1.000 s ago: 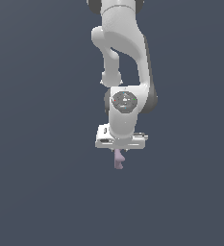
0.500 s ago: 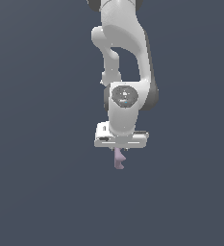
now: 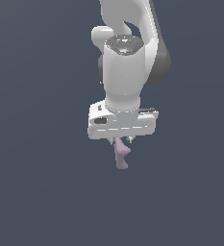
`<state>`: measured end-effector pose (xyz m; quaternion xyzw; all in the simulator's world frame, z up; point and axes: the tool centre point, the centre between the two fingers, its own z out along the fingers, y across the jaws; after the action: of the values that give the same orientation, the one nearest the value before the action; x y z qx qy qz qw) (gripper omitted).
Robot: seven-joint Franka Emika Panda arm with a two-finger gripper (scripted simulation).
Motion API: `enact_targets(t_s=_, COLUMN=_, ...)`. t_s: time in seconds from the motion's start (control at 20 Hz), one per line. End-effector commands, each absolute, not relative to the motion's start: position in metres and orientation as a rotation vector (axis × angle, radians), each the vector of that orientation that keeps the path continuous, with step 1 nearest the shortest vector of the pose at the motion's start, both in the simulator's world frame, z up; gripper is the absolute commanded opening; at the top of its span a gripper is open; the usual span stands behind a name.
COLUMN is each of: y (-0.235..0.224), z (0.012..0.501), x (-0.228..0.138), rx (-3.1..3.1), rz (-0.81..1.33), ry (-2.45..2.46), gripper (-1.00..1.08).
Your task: Pick up the object and move it to a goal position.
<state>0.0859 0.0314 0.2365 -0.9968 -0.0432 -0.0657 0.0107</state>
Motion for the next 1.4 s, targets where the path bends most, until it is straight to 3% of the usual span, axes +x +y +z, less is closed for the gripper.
enact_targets(t_s=0.0, y=0.031, z=0.279, x=0.094, rx=-3.097, rz=-0.267, ry=-0.187, gripper=-1.00)
enact_targets(t_s=0.4, y=0.028, z=0.415, x=0.109, rx=-3.037, rz=-0.455, ry=-0.350, gripper=-1.00)
enact_targets(t_s=0.65, y=0.027, z=0.475, x=0.111, rx=-3.003, rz=-0.535, ry=-0.419, gripper=-1.00)
enact_targets(t_s=1.0, y=0.025, z=0.519, x=0.112, rx=-2.976, rz=-0.592, ry=-0.467, gripper=-1.00)
enact_targets(t_s=1.35, y=0.025, z=0.531, x=0.112, rx=-2.968, rz=-0.607, ry=-0.479, gripper=-1.00)
